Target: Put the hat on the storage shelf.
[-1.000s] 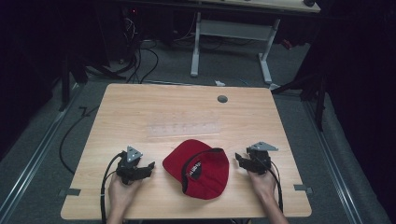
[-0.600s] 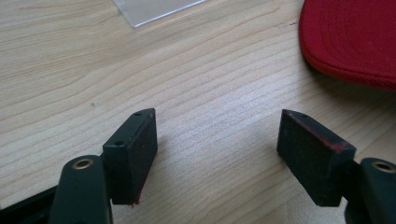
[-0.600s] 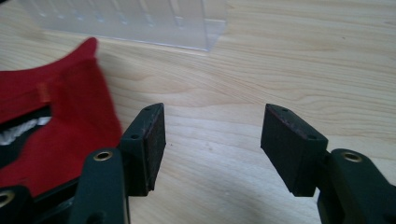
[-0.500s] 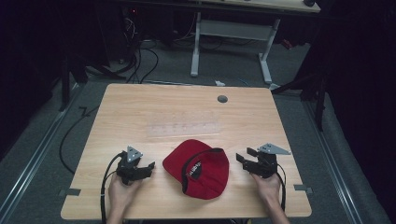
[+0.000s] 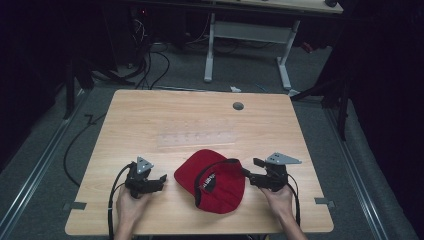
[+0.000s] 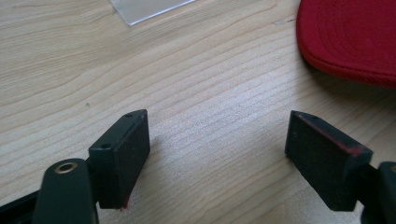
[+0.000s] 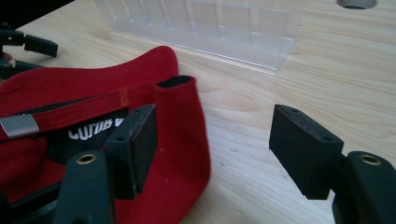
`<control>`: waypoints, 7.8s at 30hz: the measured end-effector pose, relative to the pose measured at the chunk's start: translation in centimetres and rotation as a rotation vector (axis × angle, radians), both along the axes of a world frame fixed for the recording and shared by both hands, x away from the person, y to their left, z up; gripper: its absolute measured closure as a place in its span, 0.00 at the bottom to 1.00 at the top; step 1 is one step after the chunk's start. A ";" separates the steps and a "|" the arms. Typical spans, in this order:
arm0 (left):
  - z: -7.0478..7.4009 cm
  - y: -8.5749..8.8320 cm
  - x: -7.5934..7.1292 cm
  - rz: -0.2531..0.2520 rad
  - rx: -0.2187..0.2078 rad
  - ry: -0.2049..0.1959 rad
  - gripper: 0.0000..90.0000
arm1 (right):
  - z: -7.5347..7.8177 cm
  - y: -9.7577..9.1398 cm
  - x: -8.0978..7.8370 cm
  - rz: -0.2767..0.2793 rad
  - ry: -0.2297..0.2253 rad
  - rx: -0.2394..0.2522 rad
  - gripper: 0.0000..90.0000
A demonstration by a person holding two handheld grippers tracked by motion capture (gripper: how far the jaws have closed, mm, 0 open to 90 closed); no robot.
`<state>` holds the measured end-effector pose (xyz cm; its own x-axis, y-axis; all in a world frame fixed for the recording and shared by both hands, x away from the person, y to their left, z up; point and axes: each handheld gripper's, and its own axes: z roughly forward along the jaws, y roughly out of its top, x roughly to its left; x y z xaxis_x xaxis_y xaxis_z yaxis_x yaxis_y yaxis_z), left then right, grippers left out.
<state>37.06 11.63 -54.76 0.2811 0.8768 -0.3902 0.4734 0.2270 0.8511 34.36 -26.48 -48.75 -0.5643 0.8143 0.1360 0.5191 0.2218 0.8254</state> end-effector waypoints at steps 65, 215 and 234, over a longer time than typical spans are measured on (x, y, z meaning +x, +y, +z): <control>0.0 -0.1 0.0 -0.001 0.001 0.001 0.22 | -1.5 4.7 3.1 0.230 0.124 -0.002 0.94; 5.6 -8.7 -4.0 -0.255 0.146 -0.278 0.49 | 6.0 4.3 3.9 0.196 0.290 0.110 0.93; 6.0 -9.6 -4.9 -0.353 0.160 -0.265 0.64 | 5.8 4.2 4.0 0.195 0.299 0.127 0.93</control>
<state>32.14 2.04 -48.75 0.6444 0.7531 -0.1327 0.2601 -0.0526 0.9641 38.35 -22.25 -42.90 -0.6270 0.6620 0.4106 0.6992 0.2459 0.6713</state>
